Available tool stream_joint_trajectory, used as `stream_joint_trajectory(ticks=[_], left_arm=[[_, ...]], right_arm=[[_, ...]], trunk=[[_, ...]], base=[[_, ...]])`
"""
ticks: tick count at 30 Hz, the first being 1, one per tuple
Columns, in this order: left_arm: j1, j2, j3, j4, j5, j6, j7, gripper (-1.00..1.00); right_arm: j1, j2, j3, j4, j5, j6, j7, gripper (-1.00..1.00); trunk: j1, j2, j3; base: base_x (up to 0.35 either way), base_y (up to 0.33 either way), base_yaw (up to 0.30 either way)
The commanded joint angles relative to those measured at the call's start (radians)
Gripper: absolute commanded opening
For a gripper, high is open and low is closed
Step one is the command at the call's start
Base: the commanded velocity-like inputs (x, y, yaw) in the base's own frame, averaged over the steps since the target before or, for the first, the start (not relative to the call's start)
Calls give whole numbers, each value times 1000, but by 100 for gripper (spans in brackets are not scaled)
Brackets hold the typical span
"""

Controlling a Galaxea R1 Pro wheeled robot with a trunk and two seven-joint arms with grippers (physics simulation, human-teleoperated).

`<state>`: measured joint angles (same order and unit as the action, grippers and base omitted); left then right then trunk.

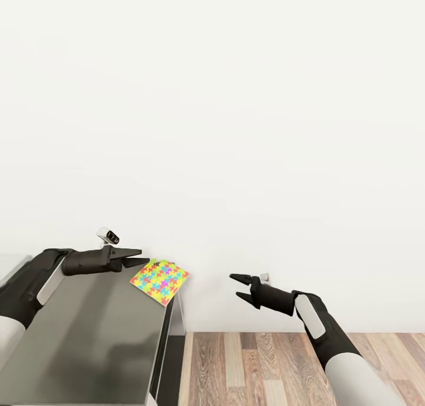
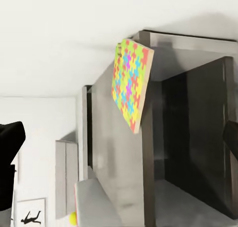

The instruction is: Put all the toys in the child's room - the three board games (two on the bed and one on the table), the two jigsaw puzzles on the table, and the tennis ball on the table - inside the toy box on the table in the child's room.

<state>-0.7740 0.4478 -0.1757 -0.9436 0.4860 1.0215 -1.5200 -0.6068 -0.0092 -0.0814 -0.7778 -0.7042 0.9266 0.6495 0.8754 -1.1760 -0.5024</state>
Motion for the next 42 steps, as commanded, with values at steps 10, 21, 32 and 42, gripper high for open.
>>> stream_joint_trajectory(ticks=[10, 21, 32, 42], left_arm=[[15, -2, -8, -100, -5, 12, 2, 100], [31, 0, -5, -129, -7, 12, 4, 100], [32, 2, -4, -130, -7, 12, 4, 100], [32, 2, -4, -129, -6, 11, 3, 100]], right_arm=[[-1, 15, -1, 0, 6, -4, 1, 100], [-2, 42, 0, 0, 15, -6, 1, 100], [-2, 43, 0, 0, 16, -8, 1, 100], [-1, 43, -1, 0, 18, -8, 1, 100]], trunk=[[23, -43, -20], [23, -43, -20], [23, -43, -20], [23, -43, -20]], base=[[0, 0, 0], [0, 11, 0], [0, 86, 0], [63, 108, 0]])
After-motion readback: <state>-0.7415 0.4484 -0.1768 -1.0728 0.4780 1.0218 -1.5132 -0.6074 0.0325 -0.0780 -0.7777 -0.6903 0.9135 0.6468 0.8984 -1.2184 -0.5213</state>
